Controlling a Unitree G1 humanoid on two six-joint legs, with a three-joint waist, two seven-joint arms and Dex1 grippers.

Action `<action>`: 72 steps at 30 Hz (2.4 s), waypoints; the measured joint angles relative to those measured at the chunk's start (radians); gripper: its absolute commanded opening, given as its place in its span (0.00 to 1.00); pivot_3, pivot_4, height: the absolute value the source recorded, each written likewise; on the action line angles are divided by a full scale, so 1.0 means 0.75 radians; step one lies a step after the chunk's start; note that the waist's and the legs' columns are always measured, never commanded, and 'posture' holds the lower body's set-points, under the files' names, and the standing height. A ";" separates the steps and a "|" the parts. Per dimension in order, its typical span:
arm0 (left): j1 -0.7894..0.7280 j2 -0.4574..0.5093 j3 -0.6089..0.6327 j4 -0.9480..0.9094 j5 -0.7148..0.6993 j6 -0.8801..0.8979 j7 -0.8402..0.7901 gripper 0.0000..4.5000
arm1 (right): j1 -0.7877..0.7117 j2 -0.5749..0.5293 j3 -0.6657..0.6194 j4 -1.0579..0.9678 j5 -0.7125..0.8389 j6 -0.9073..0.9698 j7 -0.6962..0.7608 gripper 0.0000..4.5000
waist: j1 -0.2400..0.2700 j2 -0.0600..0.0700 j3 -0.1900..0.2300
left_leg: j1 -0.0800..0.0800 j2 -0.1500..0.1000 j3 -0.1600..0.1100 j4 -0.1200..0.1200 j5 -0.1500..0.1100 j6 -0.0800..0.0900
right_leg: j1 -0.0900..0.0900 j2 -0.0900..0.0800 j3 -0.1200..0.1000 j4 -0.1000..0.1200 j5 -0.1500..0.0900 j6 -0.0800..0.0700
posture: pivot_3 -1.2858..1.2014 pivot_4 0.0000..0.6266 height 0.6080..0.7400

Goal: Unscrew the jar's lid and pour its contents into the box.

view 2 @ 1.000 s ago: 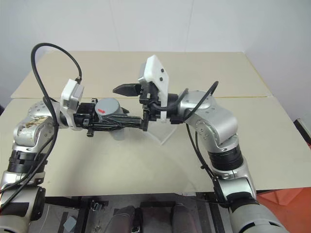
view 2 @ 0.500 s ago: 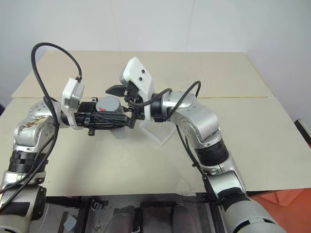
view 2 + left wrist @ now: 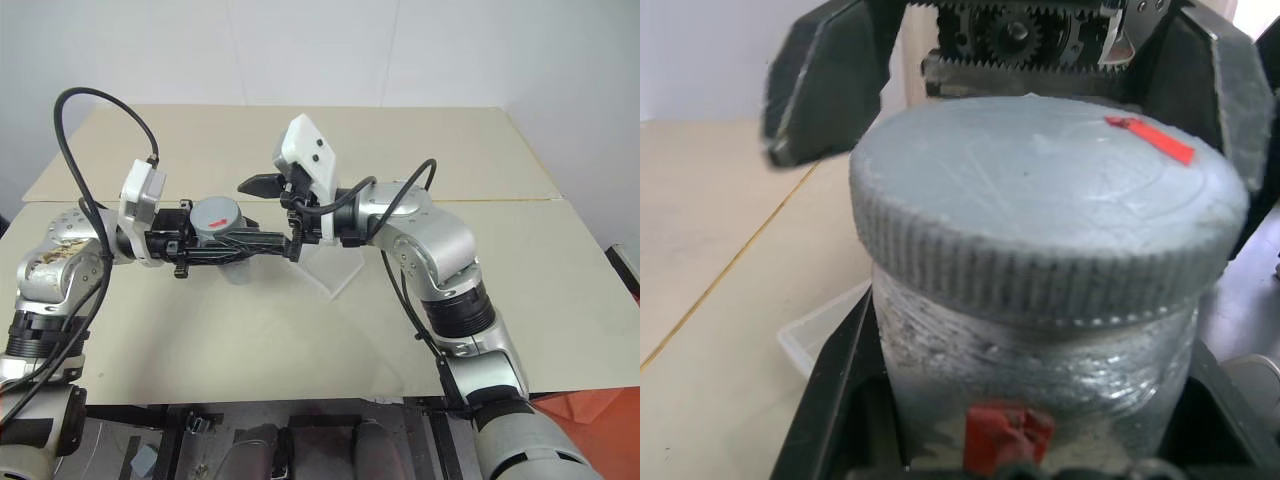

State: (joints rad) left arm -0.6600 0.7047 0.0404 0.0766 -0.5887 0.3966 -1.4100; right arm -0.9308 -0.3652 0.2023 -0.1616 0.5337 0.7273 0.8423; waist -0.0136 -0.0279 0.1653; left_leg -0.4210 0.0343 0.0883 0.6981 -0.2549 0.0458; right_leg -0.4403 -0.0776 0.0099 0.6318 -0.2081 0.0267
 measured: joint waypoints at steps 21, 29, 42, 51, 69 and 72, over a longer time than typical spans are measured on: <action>-0.009 -0.046 -0.004 0.033 0.016 -0.029 -0.037 0.43 | 0.060 -0.124 -0.144 -0.113 0.104 0.010 0.082 0.99 | 0.002 0.000 0.000 | -0.001 0.000 0.000 0.000 0.000 0.000 | 0.000 0.000 0.000 -0.001 0.000 0.000 | 0.52 0.24 1.00; -0.050 -0.081 -0.029 0.060 0.040 -0.034 -0.034 0.43 | 0.020 0.023 -0.008 -0.133 0.040 0.022 -0.022 0.99 | -0.004 0.000 0.000 | 0.000 0.000 0.000 0.000 0.000 0.000 | 0.000 0.000 0.001 0.000 0.000 0.000 | 0.52 0.24 1.00; -0.053 -0.082 -0.028 0.070 0.050 -0.035 -0.034 0.43 | -0.045 0.127 0.078 -0.012 -0.106 0.022 -0.109 0.99 | 0.000 0.000 0.000 | -0.001 0.000 0.000 0.000 0.000 0.000 | 0.000 0.000 0.000 0.000 0.000 0.000 | 0.52 0.24 1.00; -0.048 -0.069 -0.026 0.069 0.050 -0.035 -0.024 0.43 | -0.038 0.088 0.067 -0.012 -0.084 0.024 -0.097 0.99 | 0.000 0.000 0.000 | -0.001 0.000 -0.001 0.000 0.000 0.000 | 0.000 0.000 0.000 0.000 0.000 0.000 | 0.52 0.24 1.00; -0.034 -0.040 -0.011 0.068 0.050 -0.033 -0.019 0.43 | 0.004 -0.056 -0.051 -0.035 -0.003 0.033 -0.066 0.99 | 0.001 0.000 0.000 | -0.001 0.000 0.000 0.000 0.000 0.000 | 0.000 0.000 0.000 0.000 0.000 0.000 | 0.52 0.24 1.00; -0.034 -0.041 -0.013 0.061 0.049 -0.034 -0.037 0.43 | 0.010 -0.061 -0.055 -0.028 -0.019 0.033 -0.085 0.99 | 0.000 0.000 0.000 | -0.001 0.000 0.000 0.000 0.000 0.000 | 0.000 0.000 0.000 0.000 0.000 0.000 | 0.52 0.24 1.00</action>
State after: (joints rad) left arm -0.6856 0.6742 0.0309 0.1220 -0.5520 0.3713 -1.4375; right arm -0.9234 -0.4111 0.1614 -0.1828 0.5195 0.7521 0.7787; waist -0.0133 -0.0279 0.1653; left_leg -0.4217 0.0342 0.0881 0.6981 -0.2550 0.0459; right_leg -0.4404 -0.0775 0.0096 0.6317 -0.2080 0.0268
